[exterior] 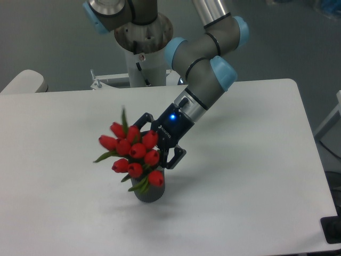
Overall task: Pick up the flowers from the vase
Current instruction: 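Lower the gripper around the tulip stems and close it, then lift the gripped tulip bunch up out of the grey vase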
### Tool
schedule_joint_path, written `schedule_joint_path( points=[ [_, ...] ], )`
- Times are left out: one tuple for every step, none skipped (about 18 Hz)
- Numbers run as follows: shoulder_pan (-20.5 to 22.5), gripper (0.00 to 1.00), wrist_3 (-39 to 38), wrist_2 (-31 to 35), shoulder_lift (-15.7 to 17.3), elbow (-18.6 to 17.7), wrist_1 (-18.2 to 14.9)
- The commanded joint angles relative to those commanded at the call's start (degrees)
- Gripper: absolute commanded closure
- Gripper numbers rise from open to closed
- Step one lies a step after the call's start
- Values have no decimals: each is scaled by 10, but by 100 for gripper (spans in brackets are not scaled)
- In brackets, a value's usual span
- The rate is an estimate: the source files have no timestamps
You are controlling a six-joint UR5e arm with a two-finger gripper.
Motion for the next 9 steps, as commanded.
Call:
schedule_joint_path(
  points=[
    [0, 41, 0, 0, 0, 0, 0],
    [0, 45, 0, 0, 1, 0, 0],
    [1, 49, 0, 0, 1, 0, 0],
    [0, 51, 0, 0, 0, 0, 0],
    [1, 55, 0, 0, 0, 0, 0],
    [1, 57, 1, 0, 1, 0, 1],
    [1, 58, 1, 1, 1, 0, 1],
    [1, 60, 1, 1, 0, 0, 0],
    [1, 61, 2, 1, 1, 0, 1]
  ],
)
